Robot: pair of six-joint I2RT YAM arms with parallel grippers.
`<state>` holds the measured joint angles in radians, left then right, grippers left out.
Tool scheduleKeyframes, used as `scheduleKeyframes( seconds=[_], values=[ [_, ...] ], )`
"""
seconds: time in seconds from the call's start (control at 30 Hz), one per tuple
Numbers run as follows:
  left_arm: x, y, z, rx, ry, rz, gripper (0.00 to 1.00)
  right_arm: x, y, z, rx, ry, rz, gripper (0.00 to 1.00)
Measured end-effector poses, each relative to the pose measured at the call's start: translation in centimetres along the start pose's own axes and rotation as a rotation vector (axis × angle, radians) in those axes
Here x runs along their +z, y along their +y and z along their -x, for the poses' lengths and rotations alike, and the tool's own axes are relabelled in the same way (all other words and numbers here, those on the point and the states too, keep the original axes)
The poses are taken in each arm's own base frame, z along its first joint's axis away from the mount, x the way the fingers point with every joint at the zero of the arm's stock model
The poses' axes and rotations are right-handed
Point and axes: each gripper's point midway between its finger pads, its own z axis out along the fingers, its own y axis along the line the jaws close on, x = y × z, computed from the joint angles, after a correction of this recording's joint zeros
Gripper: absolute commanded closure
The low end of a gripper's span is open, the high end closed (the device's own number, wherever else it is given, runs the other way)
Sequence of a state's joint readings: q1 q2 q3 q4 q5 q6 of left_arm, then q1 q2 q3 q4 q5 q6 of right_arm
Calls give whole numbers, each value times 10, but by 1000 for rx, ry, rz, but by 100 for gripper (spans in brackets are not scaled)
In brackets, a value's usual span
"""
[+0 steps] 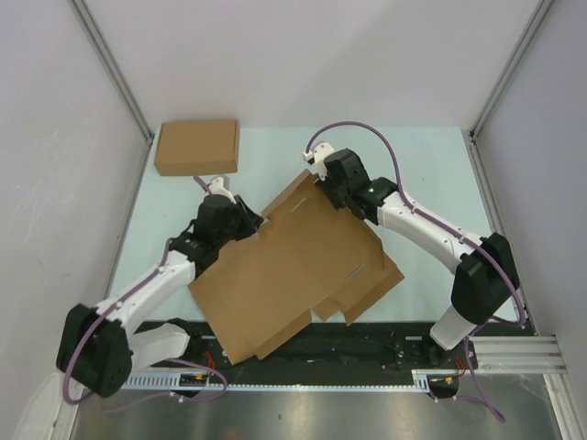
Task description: Fold the paper box
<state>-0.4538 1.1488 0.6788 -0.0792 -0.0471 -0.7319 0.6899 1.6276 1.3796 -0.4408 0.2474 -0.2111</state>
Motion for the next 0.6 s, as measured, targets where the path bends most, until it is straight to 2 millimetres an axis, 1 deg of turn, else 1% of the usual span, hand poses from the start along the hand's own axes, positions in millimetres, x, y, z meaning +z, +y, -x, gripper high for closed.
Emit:
scheduleKeyframes(
  seconds=[0.13,0.2,0.27,0.33,0.47,0.6],
  values=[
    [-26,-8,29,26,-109,-10,68,-5,9,4,-27,-14,3,100],
    [-35,-8,40,35,-153,1,67,-6,14,4,-51,-13,-3,100],
    [-38,-3,48,42,-183,26,67,-7,18,4,-70,-13,-3,100],
    [-37,4,51,39,-189,55,67,-8,20,2,-86,-9,-13,100],
    [-28,29,60,15,-202,134,67,-9,21,-7,-138,-1,-55,100],
    [-7,53,68,-15,-202,197,67,-11,28,-14,-217,0,-107,100]
  ],
)
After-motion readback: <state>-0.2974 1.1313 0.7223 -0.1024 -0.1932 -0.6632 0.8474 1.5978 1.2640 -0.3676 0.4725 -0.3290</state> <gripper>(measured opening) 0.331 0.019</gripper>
